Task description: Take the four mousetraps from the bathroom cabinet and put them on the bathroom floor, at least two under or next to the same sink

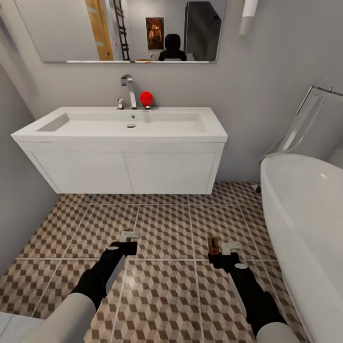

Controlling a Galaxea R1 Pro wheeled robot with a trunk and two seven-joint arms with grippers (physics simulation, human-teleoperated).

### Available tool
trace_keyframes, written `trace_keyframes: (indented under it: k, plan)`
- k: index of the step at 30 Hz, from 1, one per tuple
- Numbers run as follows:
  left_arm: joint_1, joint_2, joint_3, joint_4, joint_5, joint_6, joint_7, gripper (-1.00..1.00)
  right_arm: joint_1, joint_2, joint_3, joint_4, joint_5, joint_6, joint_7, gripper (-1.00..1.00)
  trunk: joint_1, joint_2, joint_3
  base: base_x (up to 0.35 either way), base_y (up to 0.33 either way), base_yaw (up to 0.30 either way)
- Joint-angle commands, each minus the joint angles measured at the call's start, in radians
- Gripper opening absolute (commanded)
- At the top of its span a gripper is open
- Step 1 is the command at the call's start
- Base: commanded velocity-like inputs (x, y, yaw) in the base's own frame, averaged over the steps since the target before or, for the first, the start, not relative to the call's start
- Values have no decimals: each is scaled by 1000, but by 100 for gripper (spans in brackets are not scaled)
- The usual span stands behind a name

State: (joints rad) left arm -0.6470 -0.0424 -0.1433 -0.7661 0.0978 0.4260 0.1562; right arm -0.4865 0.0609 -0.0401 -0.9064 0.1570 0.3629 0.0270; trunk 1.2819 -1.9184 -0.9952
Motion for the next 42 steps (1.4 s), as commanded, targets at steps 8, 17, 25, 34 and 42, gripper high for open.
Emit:
trace_keyframes:
  k: [8,17,25,34,42]
  plan:
    - [0,0,-5,1,7,5,9,-100,0,11,-2,-2,5,5,4,-100,31,-57,-39,0,0,0]
    - [0,-3,-7,11,7,4,9,-100,0,26,-3,-3,6,5,4,-100,65,-120,-81,0,0,0]
    - [0,-4,-7,11,7,4,9,-100,-1,27,-3,-3,6,5,4,-100,96,-176,-119,0,0,0]
    - [0,-8,-8,12,7,4,9,-100,0,27,-2,-3,6,5,4,-100,130,-239,-161,0,0,0]
    - [0,-8,-9,11,7,4,9,-100,0,27,-1,-3,6,5,4,-100,161,-295,-199,0,0,0]
